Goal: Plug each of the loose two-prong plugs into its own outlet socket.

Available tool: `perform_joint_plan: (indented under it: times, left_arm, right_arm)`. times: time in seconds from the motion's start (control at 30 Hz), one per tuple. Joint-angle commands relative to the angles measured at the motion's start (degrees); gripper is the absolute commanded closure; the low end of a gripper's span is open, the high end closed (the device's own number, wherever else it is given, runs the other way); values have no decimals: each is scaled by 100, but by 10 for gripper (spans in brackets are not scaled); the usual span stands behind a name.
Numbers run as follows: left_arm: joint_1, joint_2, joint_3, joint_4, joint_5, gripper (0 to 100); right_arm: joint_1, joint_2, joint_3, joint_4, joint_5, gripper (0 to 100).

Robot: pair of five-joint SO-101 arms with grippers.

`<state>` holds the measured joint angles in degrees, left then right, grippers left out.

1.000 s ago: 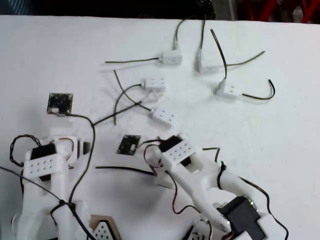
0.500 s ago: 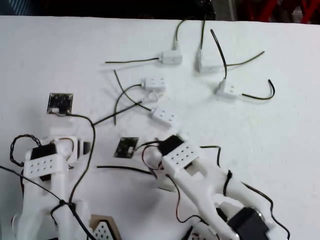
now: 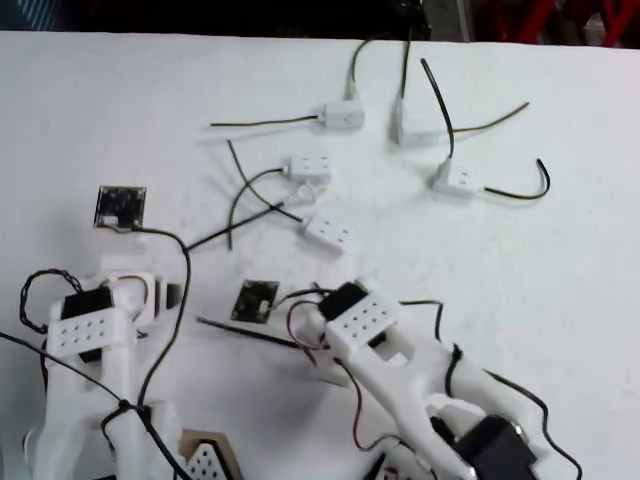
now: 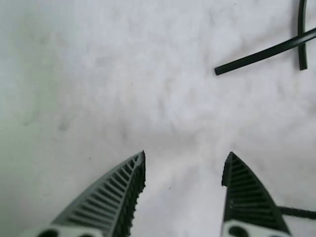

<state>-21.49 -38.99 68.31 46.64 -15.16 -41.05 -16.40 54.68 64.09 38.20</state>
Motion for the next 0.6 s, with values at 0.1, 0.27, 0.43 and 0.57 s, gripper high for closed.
perform_joint_plan:
  times: [0.1,0.27,0.43,0.57]
  left_arm:
    - [57,-180,-79,-123,35,744]
    - [57,-180,-79,-123,35,744]
    - [57,-180,-79,-123,35,744]
    - [57,-180,-79,-123,35,744]
  right_arm:
    - [84,611,62,-409,18,861]
    - [75,532,62,-409,35,961]
    - [75,224,53,-242,35,981]
    - [75,-163,-185,154,-18,971]
